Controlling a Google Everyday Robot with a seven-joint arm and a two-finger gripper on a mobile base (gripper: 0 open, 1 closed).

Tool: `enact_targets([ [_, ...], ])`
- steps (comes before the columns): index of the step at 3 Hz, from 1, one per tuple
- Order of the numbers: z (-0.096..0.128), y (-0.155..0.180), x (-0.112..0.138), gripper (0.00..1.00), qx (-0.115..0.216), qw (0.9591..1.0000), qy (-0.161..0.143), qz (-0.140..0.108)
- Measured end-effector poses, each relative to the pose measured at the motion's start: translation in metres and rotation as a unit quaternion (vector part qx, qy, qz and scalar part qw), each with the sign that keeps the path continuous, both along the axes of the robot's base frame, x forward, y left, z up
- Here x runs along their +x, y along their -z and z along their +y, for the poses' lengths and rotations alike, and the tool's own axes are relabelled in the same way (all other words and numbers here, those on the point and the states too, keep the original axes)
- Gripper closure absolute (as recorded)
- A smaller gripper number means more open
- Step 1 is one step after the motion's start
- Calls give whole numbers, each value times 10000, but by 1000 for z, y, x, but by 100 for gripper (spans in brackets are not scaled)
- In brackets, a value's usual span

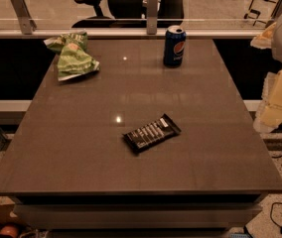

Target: Move rxbar chocolate near green jalapeno chip bag

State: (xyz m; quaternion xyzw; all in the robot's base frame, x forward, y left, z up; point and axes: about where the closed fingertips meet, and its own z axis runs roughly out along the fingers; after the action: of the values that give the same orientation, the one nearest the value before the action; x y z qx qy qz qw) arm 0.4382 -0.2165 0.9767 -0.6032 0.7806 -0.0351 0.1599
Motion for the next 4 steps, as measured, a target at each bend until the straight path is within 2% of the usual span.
enact_targets([
  [2, 13, -6, 1, 0, -27, 9997, -147, -166],
  [3, 31, -1, 3, 0, 120, 9976, -627, -253],
  [4, 54, 14, 8, 0, 345, 9898, -1360, -260],
])
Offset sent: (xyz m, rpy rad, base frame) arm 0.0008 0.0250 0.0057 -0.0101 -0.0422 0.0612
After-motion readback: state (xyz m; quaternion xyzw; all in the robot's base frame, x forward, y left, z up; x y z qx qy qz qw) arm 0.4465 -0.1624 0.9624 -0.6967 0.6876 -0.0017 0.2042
